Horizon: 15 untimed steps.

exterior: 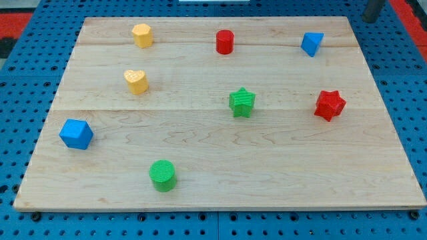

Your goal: Push the red star below the blue cube

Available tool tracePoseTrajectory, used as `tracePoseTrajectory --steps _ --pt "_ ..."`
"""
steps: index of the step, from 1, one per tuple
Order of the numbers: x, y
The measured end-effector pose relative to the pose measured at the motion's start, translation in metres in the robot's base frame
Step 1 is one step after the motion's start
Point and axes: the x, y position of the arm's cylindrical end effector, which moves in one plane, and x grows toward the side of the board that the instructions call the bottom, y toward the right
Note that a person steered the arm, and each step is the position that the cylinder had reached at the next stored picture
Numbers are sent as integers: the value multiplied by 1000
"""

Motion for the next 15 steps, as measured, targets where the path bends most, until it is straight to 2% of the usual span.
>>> tracePoseTrajectory --steps 1,2,3,4,8,9,10,11,12,14,15 --pt "26 -4" --pt "69 -39" --pt "122 -41" --pt "138 -44" --pt "151 -46" --pt "189 -7" --pt "190 -73" --pt "209 -45" --pt "234 -82" --pt "256 -281" --pt "278 -341"
